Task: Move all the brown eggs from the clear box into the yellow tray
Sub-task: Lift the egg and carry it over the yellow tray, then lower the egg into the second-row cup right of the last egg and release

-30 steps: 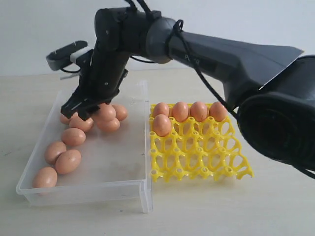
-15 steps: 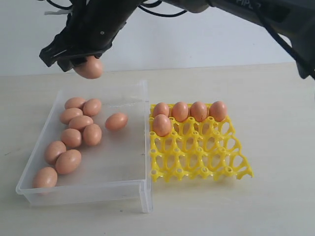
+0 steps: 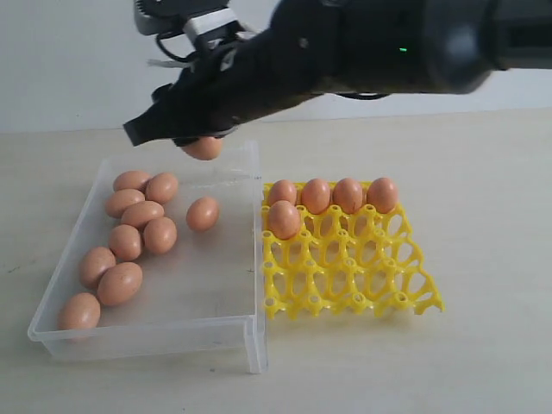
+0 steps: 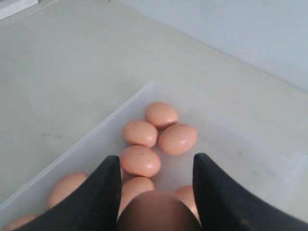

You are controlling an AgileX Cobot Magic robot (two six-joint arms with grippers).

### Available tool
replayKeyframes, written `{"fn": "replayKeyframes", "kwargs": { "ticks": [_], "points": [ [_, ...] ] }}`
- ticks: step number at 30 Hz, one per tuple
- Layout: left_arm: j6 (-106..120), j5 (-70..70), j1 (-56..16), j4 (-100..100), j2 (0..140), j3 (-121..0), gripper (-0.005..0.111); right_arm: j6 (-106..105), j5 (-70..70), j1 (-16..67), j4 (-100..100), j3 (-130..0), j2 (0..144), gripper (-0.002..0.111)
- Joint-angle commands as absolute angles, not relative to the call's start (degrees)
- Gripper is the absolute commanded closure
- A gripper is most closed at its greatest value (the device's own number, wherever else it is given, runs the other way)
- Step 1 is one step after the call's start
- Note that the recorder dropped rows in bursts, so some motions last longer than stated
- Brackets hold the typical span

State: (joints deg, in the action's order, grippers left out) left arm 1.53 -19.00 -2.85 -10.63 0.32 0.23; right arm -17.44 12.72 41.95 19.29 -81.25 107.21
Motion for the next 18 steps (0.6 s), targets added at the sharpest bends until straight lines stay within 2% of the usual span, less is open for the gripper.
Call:
{"fn": "replayKeyframes", "kwargs": {
  "ticks": [1, 4, 7, 18],
  "points": [
    [1.6, -18.6, -2.8, -10.8, 0.0, 0.0, 0.107, -17.8, -2.6, 38.8, 21.4, -67.2, 99.0, 0.108],
    [1.6, -18.6, -2.8, -10.8, 0.0, 0.0, 0.107, -17.8, -11.9, 35.4, 23.9, -57.5, 94.9, 0.108],
    [1.6, -18.6, -2.8, -10.8, 0.0, 0.0, 0.107, -16.6, -15.1, 32.3, 25.1, -52.2, 94.0, 0.108],
    [1.6, -18.6, -2.8, -10.8, 0.0, 0.0, 0.107, -4.9, -15.1, 28.2, 20.5, -50.8, 99.8, 0.108]
  ]
}}
